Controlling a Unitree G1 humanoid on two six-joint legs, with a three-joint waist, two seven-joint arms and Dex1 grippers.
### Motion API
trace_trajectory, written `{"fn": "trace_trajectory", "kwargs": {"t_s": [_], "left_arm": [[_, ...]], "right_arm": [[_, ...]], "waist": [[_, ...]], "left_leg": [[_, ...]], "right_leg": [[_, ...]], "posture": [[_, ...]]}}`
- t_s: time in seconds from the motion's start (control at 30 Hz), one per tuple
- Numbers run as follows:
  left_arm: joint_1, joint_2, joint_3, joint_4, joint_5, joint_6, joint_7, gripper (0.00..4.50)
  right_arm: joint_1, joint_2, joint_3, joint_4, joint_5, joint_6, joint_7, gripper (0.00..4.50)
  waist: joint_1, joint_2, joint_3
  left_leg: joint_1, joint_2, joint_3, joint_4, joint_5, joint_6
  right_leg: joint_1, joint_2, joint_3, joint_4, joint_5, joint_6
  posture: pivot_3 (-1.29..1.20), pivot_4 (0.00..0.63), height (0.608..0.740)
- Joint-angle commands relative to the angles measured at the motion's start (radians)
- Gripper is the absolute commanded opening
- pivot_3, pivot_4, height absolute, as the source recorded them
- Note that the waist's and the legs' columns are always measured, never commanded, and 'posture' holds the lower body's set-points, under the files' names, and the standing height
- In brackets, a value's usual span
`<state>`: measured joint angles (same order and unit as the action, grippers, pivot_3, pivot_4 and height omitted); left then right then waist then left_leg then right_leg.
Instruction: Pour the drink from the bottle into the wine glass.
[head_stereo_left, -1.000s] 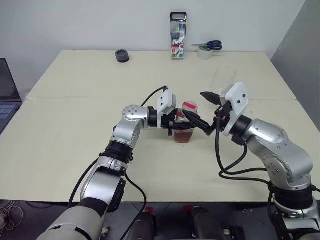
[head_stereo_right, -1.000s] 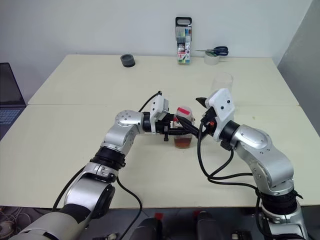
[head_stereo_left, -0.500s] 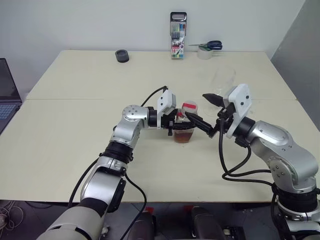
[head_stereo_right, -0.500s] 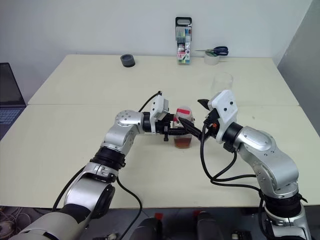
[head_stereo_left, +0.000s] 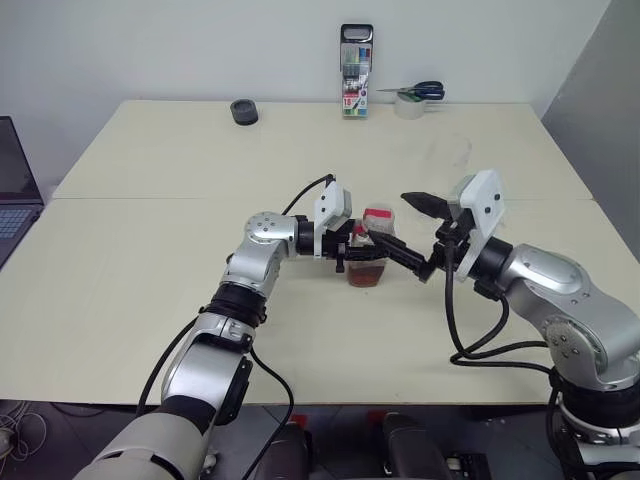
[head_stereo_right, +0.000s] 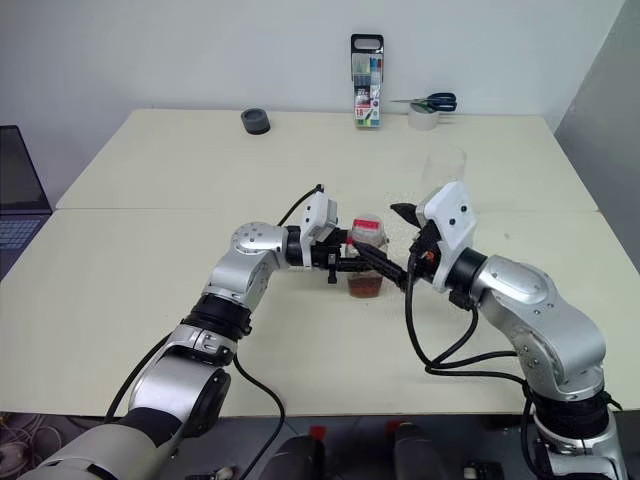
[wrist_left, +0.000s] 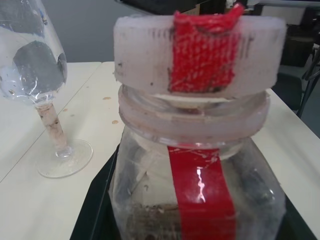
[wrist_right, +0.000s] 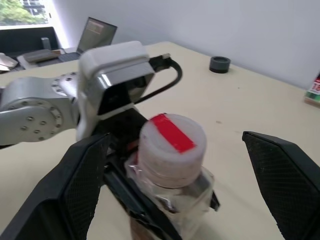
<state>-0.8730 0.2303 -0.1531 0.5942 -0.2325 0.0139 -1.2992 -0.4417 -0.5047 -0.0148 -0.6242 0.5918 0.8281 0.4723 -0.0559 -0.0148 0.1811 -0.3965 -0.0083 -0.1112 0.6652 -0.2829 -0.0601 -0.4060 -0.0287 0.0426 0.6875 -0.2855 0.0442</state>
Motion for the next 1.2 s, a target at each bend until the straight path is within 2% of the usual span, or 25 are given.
{"fn": "trace_trajectory", "kwargs": {"t_s": [0.03, 0.6, 0.7, 0.9, 1.2], "left_arm": [[-0.025, -0.006, 0.009, -0.02, -0.009, -0.018, -0.004, 1.69], [-0.018, -0.008, 0.005, -0.029, -0.005, -0.021, -0.003, 1.69], [-0.016, -0.008, 0.005, -0.031, -0.005, -0.02, -0.002, 1.69], [-0.008, -0.01, 0.004, -0.038, -0.006, -0.017, -0.001, 1.69], [0.012, -0.009, 0.004, -0.061, -0.008, -0.005, 0.005, 1.68]], "right_arm": [[-0.009, 0.003, -0.031, -0.028, 0.031, 0.014, -0.015, 4.5], [-0.089, 0.043, 0.025, 0.077, 0.019, 0.018, -0.018, 4.5], [-0.093, 0.05, 0.026, 0.08, 0.021, 0.016, -0.019, 3.92], [-0.096, 0.052, 0.039, 0.07, 0.005, -0.001, -0.016, 1.8], [-0.054, -0.078, 0.158, 0.017, -0.236, -0.238, 0.055, 1.72]], "waist": [[0.0, 0.0, 0.0], [-0.001, 0.0, 0.0], [0.0, 0.0, 0.0], [0.0, 0.0, 0.0], [0.0, 0.0, 0.0]], "left_leg": [[0.0, 0.0, 0.0, 0.0, 0.0, 0.0], [0.0, 0.0, 0.0, 0.0, 0.0, 0.0], [0.0, 0.0, 0.0, 0.0, 0.0, 0.0], [0.0, 0.0, 0.0, 0.0, 0.0, 0.0], [0.0, 0.0, 0.0, 0.0, 0.0, 0.0]], "right_leg": [[0.0, 0.0, 0.0, 0.0, 0.0, 0.0], [0.0, 0.0, 0.0, 0.0, 0.0, 0.0], [0.0, 0.0, 0.0, 0.0, 0.0, 0.0], [0.0, 0.0, 0.0, 0.0, 0.0, 0.0], [0.0, 0.0, 0.0, 0.0, 0.0, 0.0]], "posture": [[0.0, 0.15, 0.74], [0.0, 0.15, 0.74], [0.0, 0.15, 0.74], [0.0, 0.15, 0.74], [0.0, 0.15, 0.74]]}}
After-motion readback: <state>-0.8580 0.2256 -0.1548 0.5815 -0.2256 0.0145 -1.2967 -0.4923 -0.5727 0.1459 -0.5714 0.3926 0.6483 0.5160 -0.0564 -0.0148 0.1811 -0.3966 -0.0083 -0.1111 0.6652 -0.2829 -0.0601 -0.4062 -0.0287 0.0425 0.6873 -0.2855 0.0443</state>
